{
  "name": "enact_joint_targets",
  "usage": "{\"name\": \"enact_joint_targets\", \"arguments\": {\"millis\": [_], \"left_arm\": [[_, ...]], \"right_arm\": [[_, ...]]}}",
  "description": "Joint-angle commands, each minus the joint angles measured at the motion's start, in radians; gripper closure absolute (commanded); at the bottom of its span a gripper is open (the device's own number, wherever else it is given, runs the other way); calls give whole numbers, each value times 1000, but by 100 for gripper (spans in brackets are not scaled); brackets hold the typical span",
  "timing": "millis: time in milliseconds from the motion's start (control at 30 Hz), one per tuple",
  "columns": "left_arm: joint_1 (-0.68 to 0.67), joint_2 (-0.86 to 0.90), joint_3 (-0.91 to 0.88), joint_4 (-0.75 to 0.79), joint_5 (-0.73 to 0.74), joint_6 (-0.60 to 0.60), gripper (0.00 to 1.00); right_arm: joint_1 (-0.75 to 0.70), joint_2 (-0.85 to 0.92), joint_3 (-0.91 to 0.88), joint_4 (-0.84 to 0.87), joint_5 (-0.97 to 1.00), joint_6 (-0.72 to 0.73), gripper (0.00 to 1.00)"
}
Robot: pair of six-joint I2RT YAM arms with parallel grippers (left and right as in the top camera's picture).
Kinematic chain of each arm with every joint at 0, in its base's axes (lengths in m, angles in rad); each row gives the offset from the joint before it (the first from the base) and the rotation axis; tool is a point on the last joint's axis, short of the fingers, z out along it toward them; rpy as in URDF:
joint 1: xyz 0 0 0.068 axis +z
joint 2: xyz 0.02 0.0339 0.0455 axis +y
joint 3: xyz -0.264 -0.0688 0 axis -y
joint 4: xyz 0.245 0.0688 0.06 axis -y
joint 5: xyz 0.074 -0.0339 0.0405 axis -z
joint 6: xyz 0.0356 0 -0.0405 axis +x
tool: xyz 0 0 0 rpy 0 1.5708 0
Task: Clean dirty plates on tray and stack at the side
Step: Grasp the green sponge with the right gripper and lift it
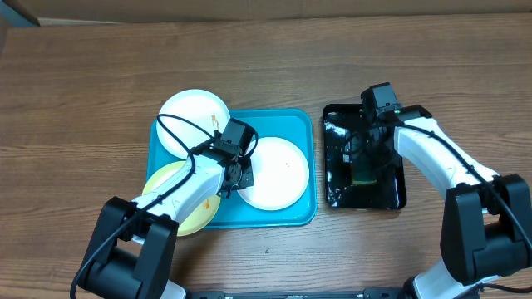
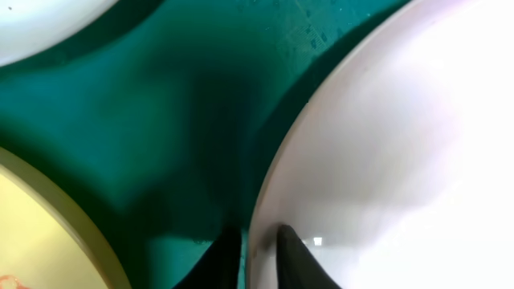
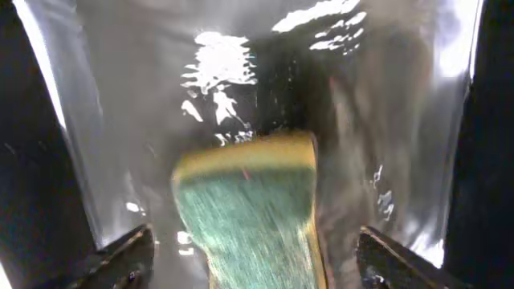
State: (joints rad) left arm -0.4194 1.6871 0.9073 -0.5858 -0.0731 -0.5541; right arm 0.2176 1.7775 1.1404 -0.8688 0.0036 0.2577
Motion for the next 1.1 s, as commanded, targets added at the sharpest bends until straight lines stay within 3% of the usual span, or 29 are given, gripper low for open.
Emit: {"name": "enact_joint_targets", "arguments": {"millis": [0,133,233,333,500,800,1067], "left_arm": [[-6,10,-13,-6,-35,-33,87],[-6,10,-13,-9,-43,-60,96],[-6,10,-13,-12,-50,-61,96],[-6,10,-13,-25,-71,-84,96],[-6,10,-13,-36,-95,-135,96],[-4,10,-13,-38,-95,-143,96],[16,10,-13,-42,-95,-188,96]], "right_arm": [[5,2,-42,-3,-17,6,24],[8,3,-146,108,-28,6,26],[8,3,-187,164,-29,6,36],[8,2,-178,166,-35,5,54],[5,1,-97,121,-35,5,94],[5,1,181,-201,-31,1,96],[6,1,210,-313,-51,4,96]]}}
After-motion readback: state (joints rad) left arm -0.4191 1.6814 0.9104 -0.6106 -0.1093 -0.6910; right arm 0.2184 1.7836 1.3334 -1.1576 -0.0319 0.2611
